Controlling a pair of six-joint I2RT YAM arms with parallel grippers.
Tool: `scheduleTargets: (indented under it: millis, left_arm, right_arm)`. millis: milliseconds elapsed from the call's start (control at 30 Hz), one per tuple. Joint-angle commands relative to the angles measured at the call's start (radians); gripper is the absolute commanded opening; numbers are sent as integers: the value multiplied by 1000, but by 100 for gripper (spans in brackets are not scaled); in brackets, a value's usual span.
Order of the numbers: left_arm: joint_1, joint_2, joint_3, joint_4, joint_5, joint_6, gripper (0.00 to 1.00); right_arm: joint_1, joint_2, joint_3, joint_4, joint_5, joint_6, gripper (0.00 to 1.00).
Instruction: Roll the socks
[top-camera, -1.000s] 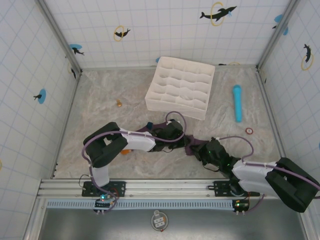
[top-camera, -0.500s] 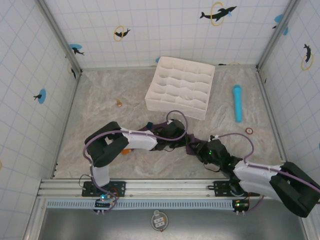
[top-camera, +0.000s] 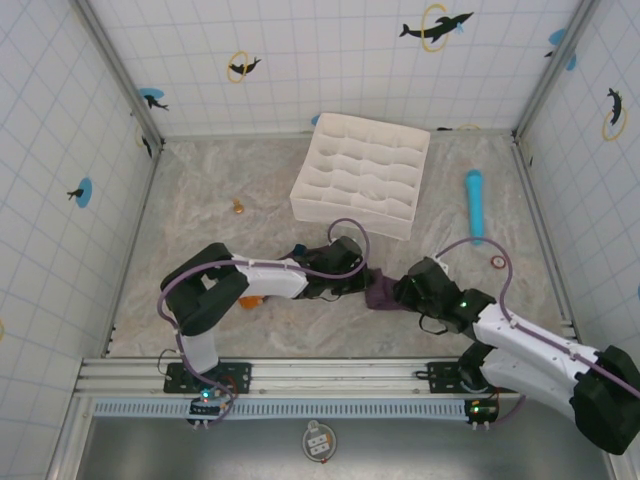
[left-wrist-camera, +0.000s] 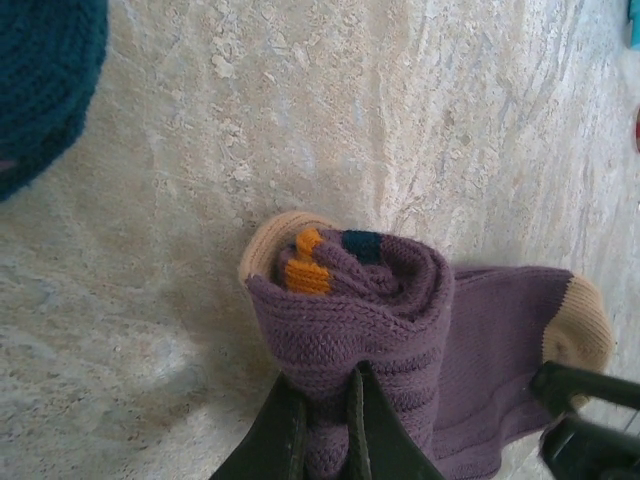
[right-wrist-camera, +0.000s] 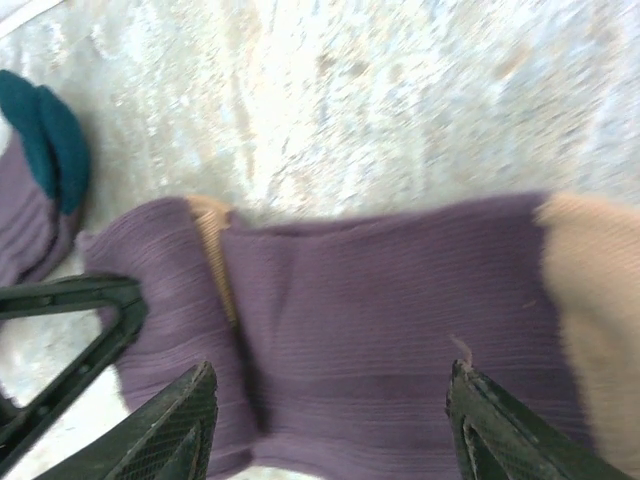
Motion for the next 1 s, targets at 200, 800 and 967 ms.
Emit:
scheduleTargets:
  millis: [200,800,967]
  left_arm:
    - [18,-30,-38,-121,23,69,0]
    - [21,-43,-61,-127,42,58,0]
    - [21,-46,-63,-115,56,62,0]
  right_arm:
    - [-27,67,102,-252,237,-147,64]
    - [-102,20,-128,40,-17,-124,51]
    - [-106,23,-163,122,-70,-116,30]
